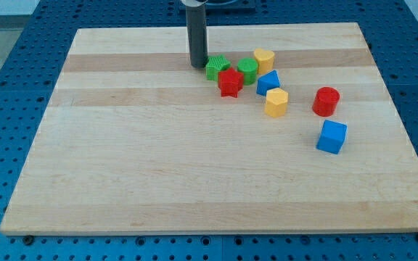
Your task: Place the green star above the red star
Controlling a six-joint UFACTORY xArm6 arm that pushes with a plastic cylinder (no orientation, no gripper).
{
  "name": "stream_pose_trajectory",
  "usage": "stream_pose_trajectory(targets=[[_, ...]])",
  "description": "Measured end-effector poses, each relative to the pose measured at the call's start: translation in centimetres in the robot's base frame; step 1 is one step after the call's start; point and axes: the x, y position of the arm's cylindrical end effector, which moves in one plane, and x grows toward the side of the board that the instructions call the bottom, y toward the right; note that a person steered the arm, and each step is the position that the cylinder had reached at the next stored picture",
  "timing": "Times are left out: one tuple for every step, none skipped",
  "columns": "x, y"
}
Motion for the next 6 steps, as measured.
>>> stream_pose_trajectory(targets=[[-0.4,-2.9],[3.0,-5.4],[6.0,-5.1],[7.3,-1.6],[6.5,0.6],[4.1,1.4]])
